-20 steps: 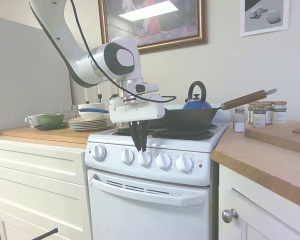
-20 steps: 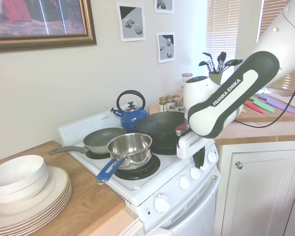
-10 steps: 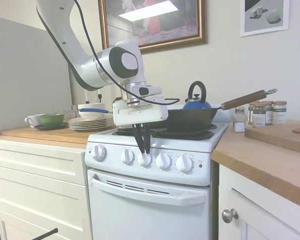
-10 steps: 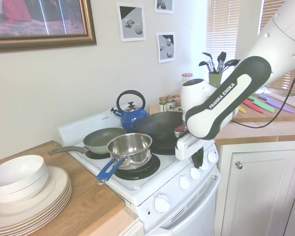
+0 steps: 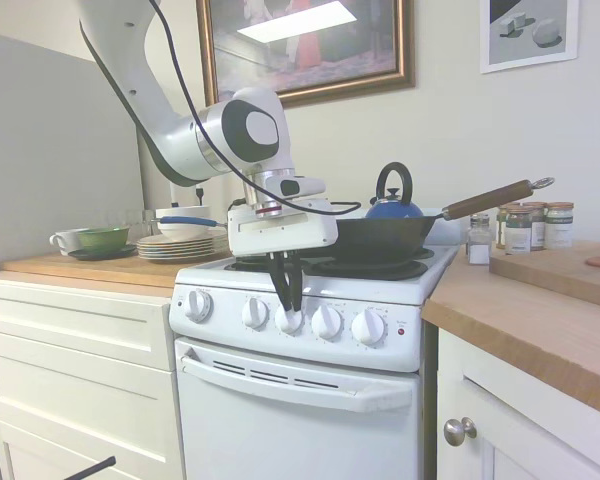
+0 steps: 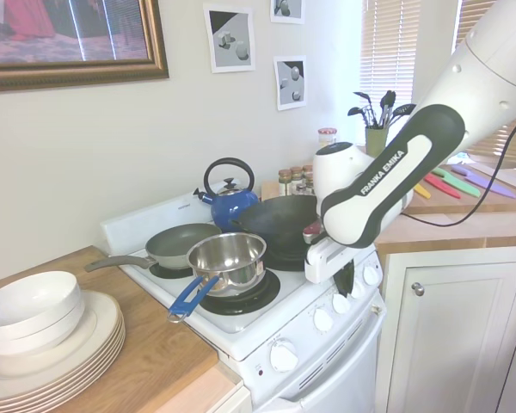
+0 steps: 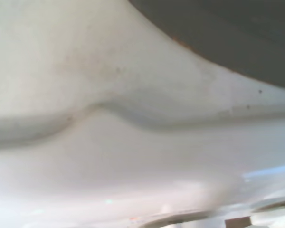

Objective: Turn on the stove on the top left

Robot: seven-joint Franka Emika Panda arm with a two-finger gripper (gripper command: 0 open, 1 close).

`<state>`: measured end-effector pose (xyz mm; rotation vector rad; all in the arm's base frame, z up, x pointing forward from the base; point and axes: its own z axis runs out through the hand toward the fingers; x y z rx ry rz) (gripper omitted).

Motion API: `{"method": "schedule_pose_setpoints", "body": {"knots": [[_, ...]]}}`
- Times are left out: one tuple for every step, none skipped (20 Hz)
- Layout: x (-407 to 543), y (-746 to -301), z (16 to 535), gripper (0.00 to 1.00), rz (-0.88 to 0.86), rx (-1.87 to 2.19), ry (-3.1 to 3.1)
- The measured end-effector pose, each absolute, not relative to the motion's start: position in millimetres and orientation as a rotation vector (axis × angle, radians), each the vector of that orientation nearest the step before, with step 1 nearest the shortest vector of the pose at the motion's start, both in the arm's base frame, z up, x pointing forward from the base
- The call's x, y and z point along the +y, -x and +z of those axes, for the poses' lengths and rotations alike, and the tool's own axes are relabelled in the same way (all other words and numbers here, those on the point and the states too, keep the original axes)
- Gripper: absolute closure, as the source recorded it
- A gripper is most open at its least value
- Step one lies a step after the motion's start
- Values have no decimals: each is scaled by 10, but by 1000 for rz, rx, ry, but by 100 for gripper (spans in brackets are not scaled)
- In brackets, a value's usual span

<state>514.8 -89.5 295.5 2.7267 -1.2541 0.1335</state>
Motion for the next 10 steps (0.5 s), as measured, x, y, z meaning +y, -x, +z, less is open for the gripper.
{"method": "schedule_pose_setpoints", "body": {"knots": [[-878,-5151,2967,100,136,-1252,-2728],[-858,-5154,2982,100,140,-1251,-2729],[-836,-5158,2997,100,144,-1251,-2730],[-815,-5162,3005,100,147,-1250,-2732],[-792,-5166,3007,100,148,-1249,-2733],[-770,-5169,3006,100,149,-1248,-2733],[-750,-5172,3003,100,149,-1248,-2734],[-733,-5174,2996,100,147,-1248,-2734],[-718,-5175,2987,100,145,-1249,-2734],[-706,-5177,2978,100,142,-1250,-2735]]}}
